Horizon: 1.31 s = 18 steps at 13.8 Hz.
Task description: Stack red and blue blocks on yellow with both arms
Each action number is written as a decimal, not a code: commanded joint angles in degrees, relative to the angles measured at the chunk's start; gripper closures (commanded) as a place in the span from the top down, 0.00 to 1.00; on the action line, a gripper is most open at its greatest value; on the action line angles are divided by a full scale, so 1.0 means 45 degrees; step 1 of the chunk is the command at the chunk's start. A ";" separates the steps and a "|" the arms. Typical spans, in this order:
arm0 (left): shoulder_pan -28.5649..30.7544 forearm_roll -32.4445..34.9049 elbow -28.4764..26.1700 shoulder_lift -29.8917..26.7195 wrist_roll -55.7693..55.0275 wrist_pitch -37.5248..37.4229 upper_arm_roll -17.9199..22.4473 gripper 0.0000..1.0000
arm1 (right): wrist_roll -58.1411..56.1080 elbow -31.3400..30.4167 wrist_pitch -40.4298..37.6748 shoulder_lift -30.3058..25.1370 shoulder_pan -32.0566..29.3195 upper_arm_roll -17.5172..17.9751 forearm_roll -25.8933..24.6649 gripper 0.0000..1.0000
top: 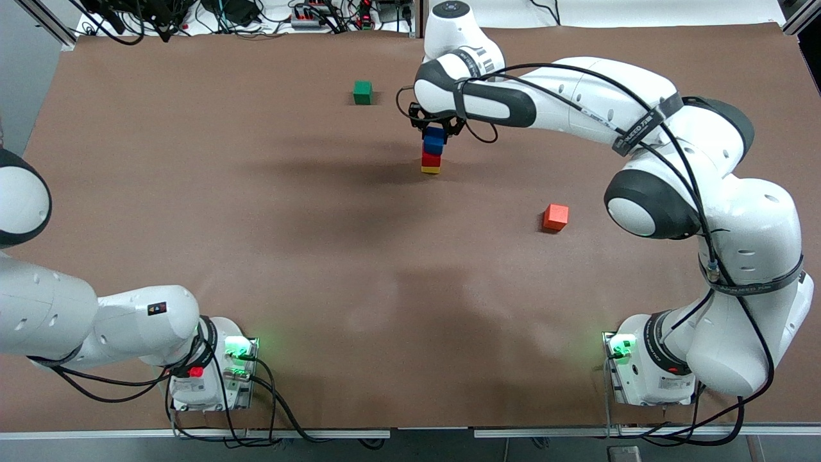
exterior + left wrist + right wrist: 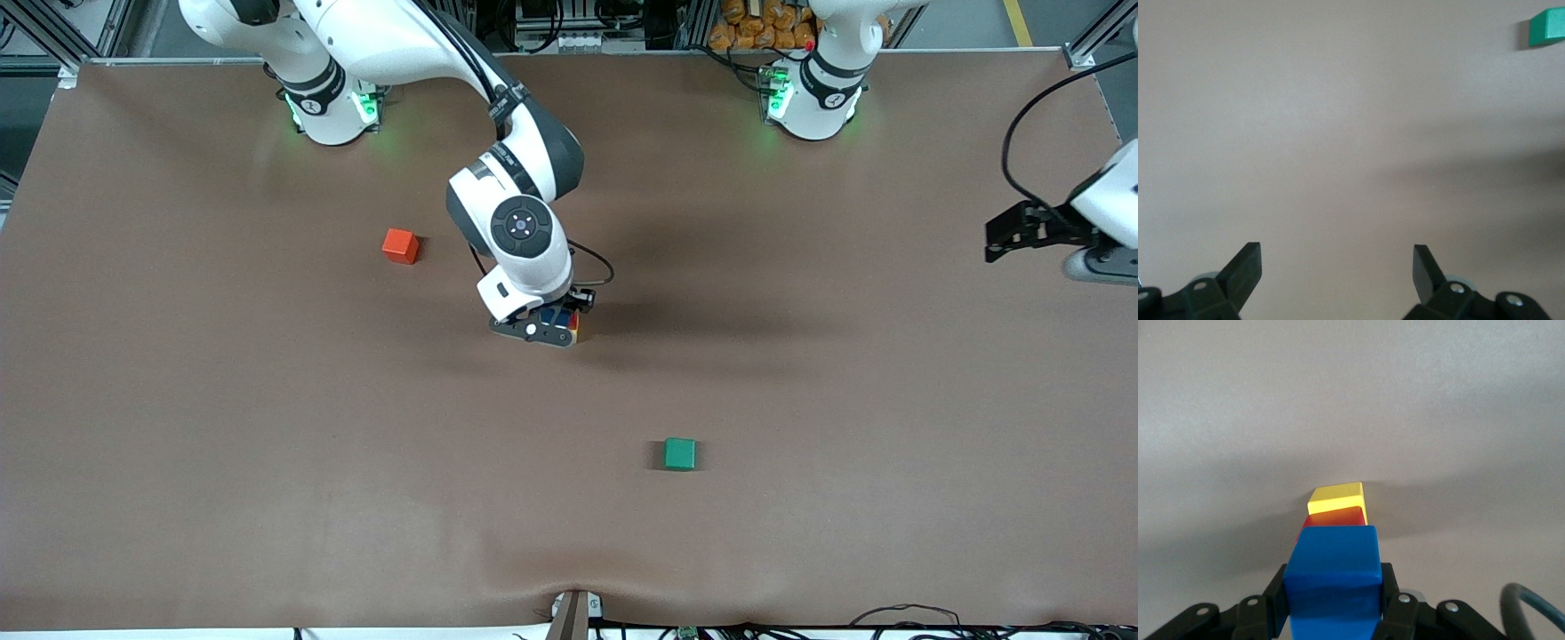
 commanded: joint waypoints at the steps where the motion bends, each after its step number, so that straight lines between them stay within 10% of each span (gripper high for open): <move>1: -0.0009 -0.0119 0.0436 0.0179 0.0064 -0.0286 -0.0079 1.00 | 0.0246 0.0433 -0.0084 0.0329 0.0106 -0.0061 0.0226 0.00; 4: -0.0009 -0.0469 0.0747 0.0121 -0.0227 -0.0675 -0.0099 1.00 | 0.0246 0.0685 -0.0025 0.0602 0.0184 -0.0080 0.0187 0.07; 5: -0.0028 -0.0683 0.0807 0.0102 -0.1177 -0.0948 -0.0118 1.00 | 0.0246 0.0726 -0.0044 0.0661 0.0184 -0.0080 0.0187 0.42; 6: -0.0028 -0.0724 0.0788 0.0024 -0.2211 -0.1105 -0.0196 1.00 | 0.0246 0.0726 -0.0064 0.0661 0.0203 -0.0080 0.0148 0.99; 18: -0.0048 -0.1310 0.0691 -0.0485 -0.3003 -0.2083 -0.0724 1.00 | 0.0148 0.2855 -0.3950 -0.0468 -0.1766 -0.0022 0.0265 1.00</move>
